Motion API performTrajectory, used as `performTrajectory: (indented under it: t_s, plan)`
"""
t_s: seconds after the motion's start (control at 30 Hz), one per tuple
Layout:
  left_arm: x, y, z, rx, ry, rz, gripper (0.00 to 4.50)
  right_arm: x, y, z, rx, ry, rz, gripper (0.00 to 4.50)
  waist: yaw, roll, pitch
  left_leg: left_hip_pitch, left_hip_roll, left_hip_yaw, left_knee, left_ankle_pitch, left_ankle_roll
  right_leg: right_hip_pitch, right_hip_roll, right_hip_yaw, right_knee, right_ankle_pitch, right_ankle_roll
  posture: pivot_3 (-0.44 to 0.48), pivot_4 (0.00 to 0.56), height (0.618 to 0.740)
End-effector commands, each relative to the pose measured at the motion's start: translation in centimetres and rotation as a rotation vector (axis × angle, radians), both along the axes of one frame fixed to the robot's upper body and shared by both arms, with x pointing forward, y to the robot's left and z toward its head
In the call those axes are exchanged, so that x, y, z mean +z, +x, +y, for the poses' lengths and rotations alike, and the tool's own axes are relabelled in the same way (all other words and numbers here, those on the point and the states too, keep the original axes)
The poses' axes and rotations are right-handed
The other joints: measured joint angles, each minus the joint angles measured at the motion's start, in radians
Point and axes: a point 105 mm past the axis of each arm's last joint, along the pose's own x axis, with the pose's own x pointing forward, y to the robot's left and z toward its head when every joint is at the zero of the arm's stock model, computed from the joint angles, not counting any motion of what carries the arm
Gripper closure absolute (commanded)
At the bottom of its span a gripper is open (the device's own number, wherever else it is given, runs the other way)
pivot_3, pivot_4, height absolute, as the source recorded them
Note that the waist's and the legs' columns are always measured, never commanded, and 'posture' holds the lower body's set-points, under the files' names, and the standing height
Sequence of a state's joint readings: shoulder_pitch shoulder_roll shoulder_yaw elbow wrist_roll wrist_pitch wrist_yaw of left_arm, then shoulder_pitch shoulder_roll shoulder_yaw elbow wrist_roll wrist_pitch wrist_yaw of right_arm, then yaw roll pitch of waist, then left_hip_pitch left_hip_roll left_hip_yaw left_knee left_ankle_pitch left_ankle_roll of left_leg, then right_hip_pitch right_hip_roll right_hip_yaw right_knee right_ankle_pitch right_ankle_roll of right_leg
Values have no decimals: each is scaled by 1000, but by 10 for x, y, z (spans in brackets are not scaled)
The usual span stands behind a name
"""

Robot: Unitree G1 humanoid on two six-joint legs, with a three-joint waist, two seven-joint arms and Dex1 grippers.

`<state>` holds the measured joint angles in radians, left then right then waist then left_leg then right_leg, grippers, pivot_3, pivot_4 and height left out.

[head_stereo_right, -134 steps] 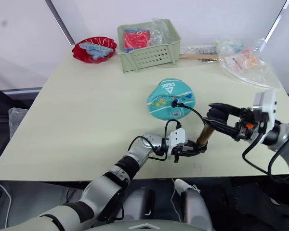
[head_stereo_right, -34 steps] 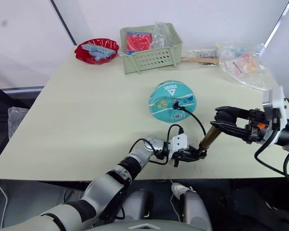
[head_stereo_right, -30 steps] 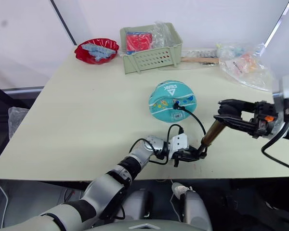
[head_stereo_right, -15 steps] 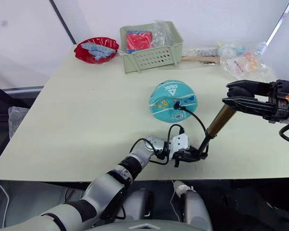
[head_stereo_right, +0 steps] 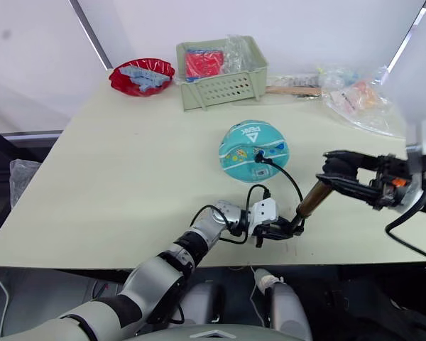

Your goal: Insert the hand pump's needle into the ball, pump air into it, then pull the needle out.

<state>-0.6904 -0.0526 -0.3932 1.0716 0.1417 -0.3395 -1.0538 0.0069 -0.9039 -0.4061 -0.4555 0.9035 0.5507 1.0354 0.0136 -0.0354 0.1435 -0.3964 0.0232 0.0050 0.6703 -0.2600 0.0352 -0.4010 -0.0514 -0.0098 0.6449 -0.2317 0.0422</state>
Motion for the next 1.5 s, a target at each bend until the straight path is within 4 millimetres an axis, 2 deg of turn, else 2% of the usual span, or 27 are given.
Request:
performTrajectory:
  t_s: [0.03, 0.23, 0.4, 0.47, 0.7, 0.93, 1.13, 1.4, 1.5]
  plan:
    - [-29, -12, 18, 2, 109, 92, 3453, -38, 2, -4, -36, -75, 82, 2606, 0, 0, -1, 0, 0, 0, 0, 0, 0, 0, 0, 0, 0, 0, 0, 0, 150, 738]
    - [-30, -13, 18, 1, 108, 92, 3453, -72, 1, -1, -47, -82, 124, 2606, 1, -1, -2, 0, 0, -1, 0, 0, 0, 1, 0, -1, 0, 0, -1, 0, 150, 738]
    - [-29, -13, 17, 0, 107, 93, 3453, -88, 4, 3, -70, -95, 116, 2606, 1, 1, -2, 0, 0, -3, 0, 0, 0, 2, 0, -3, -1, 0, -1, 0, 150, 738]
    - [-29, -13, 17, -1, 106, 92, 3453, -84, 9, 6, -95, -74, 79, 2606, 1, 0, -2, 0, 0, -4, 0, 0, 0, 2, 0, -3, -2, 0, -1, 0, 150, 738]
    - [-29, -12, 16, -1, 109, 91, 3453, -50, 9, 5, -73, 8, 12, 2647, 1, 2, -2, 0, 0, -6, 0, 0, 0, 3, 0, -4, -2, 0, -1, 0, 150, 738]
    - [-29, -12, 17, -1, 112, 93, 3453, -17, 8, 3, -64, 7, -52, 2648, 1, 6, 0, -2, -1, -6, 0, 0, 0, 2, -1, -4, -2, 0, -1, 0, 150, 738]
    - [-30, -13, 17, -2, 110, 96, 3453, 37, 5, -5, -51, 42, -137, 2648, 2, 10, 3, -2, -1, -6, 0, 0, 0, 2, -1, -5, -2, 0, -1, 0, 150, 738]
    - [-31, -15, 16, -6, 112, 99, 3453, 89, -1, -10, -23, 62, -212, 2648, 1, 13, 6, -3, -1, -5, 0, 0, 0, 2, -1, -4, -2, 0, 0, 0, 150, 738]
    - [-31, -15, 16, -6, 113, 98, 3453, 100, -3, -10, -15, 63, -224, 2648, 2, 14, 6, -3, -1, -5, 0, 0, 0, 2, -2, -4, -2, 0, -1, 0, 150, 738]
